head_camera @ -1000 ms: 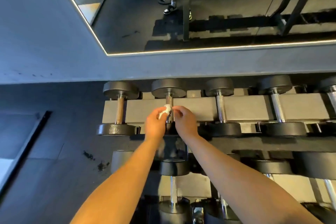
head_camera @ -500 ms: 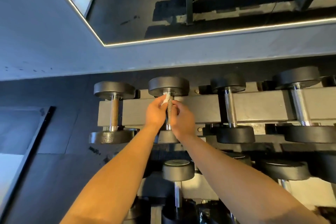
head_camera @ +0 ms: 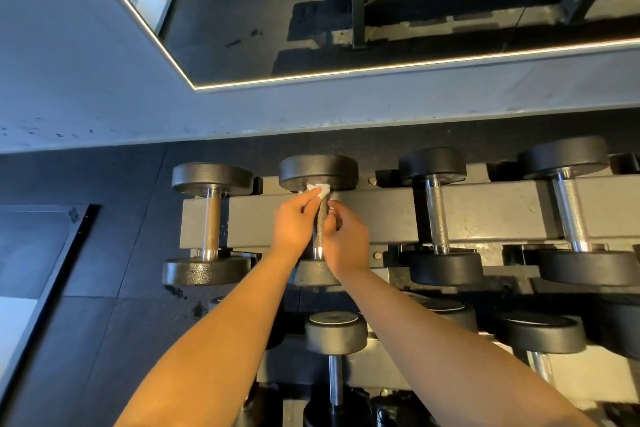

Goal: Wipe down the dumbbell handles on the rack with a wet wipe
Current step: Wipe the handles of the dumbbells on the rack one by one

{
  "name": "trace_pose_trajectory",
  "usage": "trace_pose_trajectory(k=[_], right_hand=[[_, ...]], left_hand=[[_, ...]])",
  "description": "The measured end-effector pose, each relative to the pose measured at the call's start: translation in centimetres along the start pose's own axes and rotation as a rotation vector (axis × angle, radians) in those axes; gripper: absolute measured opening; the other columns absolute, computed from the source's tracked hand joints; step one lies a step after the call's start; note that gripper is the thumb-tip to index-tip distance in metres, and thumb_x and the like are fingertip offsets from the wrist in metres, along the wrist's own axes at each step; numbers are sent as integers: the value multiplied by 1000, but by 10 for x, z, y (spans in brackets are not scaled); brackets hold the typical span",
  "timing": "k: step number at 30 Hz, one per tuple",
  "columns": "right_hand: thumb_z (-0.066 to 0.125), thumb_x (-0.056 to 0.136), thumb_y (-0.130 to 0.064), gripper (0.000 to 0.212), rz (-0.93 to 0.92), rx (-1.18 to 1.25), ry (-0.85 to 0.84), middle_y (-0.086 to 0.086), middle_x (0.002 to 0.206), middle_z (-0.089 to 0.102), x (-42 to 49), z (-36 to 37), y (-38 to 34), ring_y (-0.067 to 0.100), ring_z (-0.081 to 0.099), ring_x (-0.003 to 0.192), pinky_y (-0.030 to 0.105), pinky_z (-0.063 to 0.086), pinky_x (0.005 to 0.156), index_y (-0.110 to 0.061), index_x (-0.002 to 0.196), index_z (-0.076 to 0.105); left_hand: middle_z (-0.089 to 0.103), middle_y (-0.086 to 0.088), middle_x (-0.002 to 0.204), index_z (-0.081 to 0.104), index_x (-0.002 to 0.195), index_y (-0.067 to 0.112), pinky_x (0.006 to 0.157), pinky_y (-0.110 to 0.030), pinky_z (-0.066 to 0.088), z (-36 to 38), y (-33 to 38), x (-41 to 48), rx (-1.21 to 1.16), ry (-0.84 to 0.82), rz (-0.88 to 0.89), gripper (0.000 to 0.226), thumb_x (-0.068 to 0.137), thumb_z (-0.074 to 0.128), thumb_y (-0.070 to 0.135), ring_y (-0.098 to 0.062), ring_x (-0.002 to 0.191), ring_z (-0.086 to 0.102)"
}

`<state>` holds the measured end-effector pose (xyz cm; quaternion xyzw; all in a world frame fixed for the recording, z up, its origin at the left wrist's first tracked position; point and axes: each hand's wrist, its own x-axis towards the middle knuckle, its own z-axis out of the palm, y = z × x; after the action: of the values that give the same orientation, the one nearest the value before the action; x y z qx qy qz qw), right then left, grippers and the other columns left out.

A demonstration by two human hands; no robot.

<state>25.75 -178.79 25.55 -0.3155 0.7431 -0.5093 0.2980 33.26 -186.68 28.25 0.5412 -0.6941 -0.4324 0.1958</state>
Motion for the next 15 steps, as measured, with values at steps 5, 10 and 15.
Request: trace_pose_trajectory(k=[5, 10, 15], right_hand=[[46, 100, -21, 26, 9, 39, -48, -13, 104, 66, 0, 0, 2, 3, 60, 98, 23, 51, 85, -33, 113, 65], [39, 102, -23, 27, -6, -11, -12, -11, 102, 64, 5, 4, 9, 5, 60, 94, 32, 54, 84, -30, 112, 63], [39, 103, -25, 28, 15, 5, -6, -10, 107, 64, 5, 3, 10, 3, 60, 99, 26, 53, 88, -29, 116, 63]], left_hand=[[71, 17, 101, 73, 117, 27, 84, -5, 47, -3, -15, -16, 45, -10, 1, 22, 100, 62, 19, 20, 87, 60], [70, 11, 116, 71, 126, 20, 83, 3, 41, 3, -5, 1, -8, 99, -19, 28, 101, 59, 16, 3, 103, 62], [70, 13, 105, 74, 119, 22, 77, 4, 40, 0, 3, 3, 25, 64, -25, 25, 100, 60, 14, 11, 86, 59]])
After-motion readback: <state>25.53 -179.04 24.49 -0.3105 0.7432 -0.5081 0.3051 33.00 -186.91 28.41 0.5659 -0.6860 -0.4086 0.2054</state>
